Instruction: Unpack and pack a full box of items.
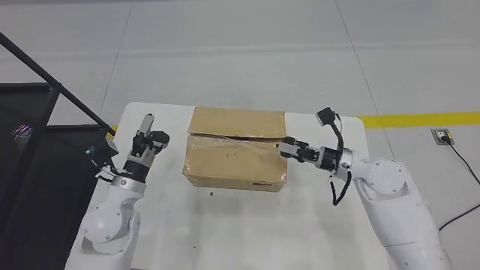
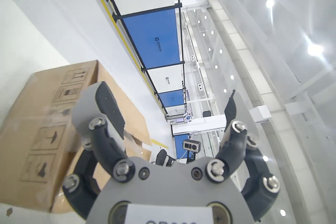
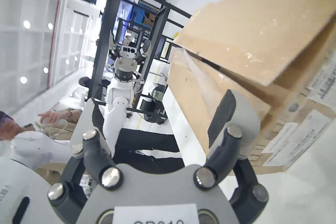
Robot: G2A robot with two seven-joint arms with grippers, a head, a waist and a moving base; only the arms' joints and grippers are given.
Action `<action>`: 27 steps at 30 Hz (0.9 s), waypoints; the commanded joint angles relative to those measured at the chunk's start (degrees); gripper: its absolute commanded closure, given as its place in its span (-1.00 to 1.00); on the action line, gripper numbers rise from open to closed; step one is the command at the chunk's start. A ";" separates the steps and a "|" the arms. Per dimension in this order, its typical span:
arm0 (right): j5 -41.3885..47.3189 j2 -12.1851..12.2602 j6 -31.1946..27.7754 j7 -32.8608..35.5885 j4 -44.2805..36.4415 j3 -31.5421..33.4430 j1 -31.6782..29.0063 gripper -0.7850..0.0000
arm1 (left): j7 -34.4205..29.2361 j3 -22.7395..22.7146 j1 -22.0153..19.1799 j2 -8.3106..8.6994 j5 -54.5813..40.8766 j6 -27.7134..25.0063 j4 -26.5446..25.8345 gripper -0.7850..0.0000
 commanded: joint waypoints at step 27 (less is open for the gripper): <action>-36.90 -3.27 14.25 -17.54 -6.98 -19.59 4.91 -1.00 | -1.65 -0.06 2.22 0.27 -2.61 -1.73 0.26 -1.00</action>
